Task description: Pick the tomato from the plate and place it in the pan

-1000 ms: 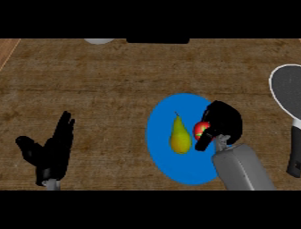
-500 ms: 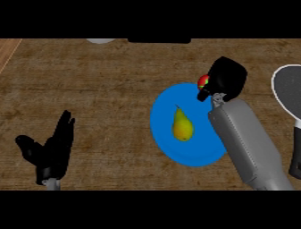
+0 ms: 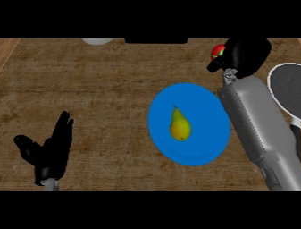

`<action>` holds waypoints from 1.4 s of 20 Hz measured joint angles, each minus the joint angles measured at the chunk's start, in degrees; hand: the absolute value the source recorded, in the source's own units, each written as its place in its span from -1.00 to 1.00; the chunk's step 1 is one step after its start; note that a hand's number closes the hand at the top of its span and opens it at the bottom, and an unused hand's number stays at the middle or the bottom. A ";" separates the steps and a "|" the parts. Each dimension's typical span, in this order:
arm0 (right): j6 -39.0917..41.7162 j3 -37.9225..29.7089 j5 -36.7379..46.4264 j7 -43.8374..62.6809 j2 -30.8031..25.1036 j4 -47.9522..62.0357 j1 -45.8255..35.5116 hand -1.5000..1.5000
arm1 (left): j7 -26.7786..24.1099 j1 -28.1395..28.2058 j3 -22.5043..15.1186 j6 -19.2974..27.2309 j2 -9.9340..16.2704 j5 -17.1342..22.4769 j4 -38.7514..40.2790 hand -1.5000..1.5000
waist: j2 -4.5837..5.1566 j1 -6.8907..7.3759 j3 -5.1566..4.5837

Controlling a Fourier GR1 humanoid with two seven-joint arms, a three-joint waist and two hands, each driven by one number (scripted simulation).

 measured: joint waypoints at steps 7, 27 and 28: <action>-6.02 -8.03 -3.81 -4.56 -5.28 3.96 -1.38 1.00 | -0.47 0.23 0.15 -0.02 -0.09 -0.37 -0.20 0.00 | 0.14 0.08 0.02; -28.98 -26.38 -16.06 -35.14 -25.66 36.73 1.12 1.00 | -1.62 -0.74 -1.23 0.19 -1.44 -1.92 -0.10 0.00 | 1.20 2.15 0.24; -29.77 -27.20 -16.80 -36.82 -26.44 37.87 1.39 1.00 | -1.65 -0.49 -1.47 -0.02 -1.39 -2.00 -0.45 0.00 | 1.30 2.39 0.27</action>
